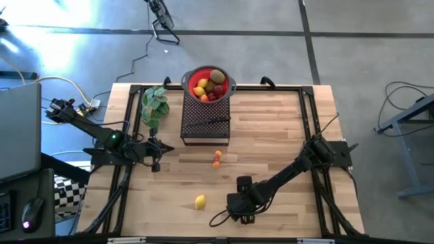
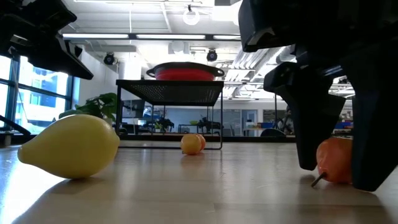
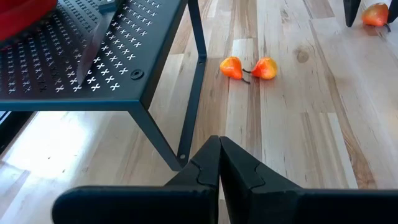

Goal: Pick & Place Fruit
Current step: Put the pear into the red strainer bowl

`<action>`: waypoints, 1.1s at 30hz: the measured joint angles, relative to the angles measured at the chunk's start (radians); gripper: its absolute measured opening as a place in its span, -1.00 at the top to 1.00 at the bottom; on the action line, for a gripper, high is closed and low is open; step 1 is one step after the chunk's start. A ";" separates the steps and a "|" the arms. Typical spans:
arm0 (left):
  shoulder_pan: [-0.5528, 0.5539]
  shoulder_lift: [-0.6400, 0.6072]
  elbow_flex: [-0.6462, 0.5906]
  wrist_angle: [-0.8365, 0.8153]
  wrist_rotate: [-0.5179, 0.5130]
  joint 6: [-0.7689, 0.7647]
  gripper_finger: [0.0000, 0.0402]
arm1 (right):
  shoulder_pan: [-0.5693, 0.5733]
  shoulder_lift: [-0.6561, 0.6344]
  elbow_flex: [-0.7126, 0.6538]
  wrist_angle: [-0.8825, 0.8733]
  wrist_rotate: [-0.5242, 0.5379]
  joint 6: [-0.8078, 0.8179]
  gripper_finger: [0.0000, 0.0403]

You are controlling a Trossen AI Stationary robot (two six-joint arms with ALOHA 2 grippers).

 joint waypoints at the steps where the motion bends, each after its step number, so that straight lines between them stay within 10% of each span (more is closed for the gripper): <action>1: 0.000 0.000 0.000 0.000 0.000 0.000 0.98 | 0.000 0.000 0.000 0.000 0.000 0.000 -0.28; 33: 0.000 0.000 0.000 0.000 0.000 0.000 0.98 | 0.000 0.000 0.000 0.000 -0.015 0.003 0.27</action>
